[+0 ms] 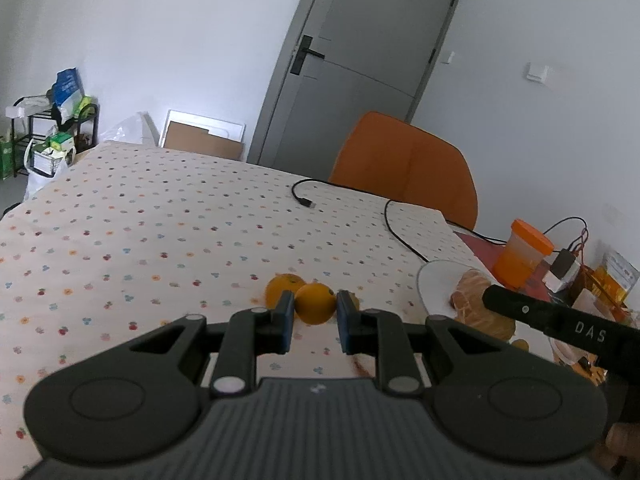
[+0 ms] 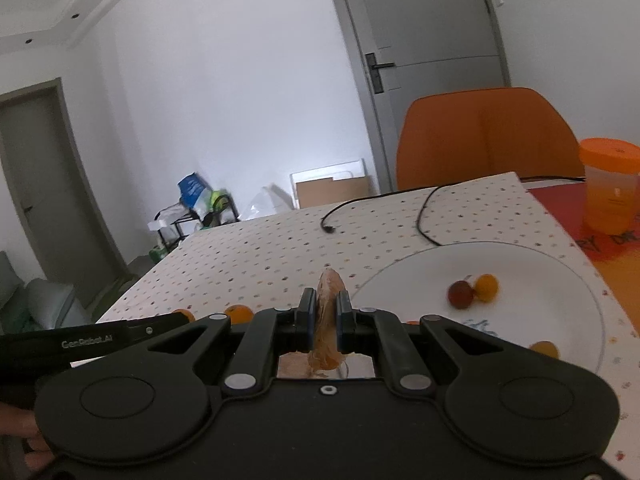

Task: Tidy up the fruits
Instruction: 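Carry the bread stick with the right tool while the left tool carries the tangerine to the plate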

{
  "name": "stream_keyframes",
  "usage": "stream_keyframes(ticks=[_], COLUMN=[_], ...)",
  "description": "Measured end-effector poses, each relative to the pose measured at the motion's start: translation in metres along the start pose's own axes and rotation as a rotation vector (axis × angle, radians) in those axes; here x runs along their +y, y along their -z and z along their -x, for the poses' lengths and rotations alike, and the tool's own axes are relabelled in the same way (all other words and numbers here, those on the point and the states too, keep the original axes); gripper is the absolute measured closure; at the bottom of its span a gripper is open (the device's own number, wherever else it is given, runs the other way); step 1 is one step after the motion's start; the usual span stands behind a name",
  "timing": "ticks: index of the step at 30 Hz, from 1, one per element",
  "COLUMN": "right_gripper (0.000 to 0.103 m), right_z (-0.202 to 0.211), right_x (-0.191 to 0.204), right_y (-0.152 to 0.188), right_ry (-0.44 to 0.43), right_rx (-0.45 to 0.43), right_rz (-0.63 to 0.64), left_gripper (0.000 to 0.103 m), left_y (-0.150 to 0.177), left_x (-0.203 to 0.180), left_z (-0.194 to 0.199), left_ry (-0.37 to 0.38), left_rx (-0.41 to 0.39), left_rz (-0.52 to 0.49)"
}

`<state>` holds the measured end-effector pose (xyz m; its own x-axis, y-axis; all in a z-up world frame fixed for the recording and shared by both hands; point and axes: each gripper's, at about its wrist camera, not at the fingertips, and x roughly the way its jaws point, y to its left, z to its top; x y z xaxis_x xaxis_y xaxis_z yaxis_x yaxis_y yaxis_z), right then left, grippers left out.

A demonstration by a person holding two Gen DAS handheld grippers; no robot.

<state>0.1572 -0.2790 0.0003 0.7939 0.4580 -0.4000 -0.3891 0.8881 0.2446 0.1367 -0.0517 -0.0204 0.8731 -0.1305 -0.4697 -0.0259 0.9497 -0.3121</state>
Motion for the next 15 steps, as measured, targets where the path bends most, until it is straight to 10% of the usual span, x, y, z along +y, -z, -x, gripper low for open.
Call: stream_keyframes(ticks=[15], right_gripper=[0.095], right_z=[0.024], right_x=[-0.060], right_y=[0.012], right_ry=[0.104], right_rx=[-0.026], right_rz=[-0.108], left_gripper=[0.082], left_y=[0.004], left_x=[-0.046], left_z=[-0.018], left_ry=[0.064], left_rx=[0.032], left_rz=[-0.076])
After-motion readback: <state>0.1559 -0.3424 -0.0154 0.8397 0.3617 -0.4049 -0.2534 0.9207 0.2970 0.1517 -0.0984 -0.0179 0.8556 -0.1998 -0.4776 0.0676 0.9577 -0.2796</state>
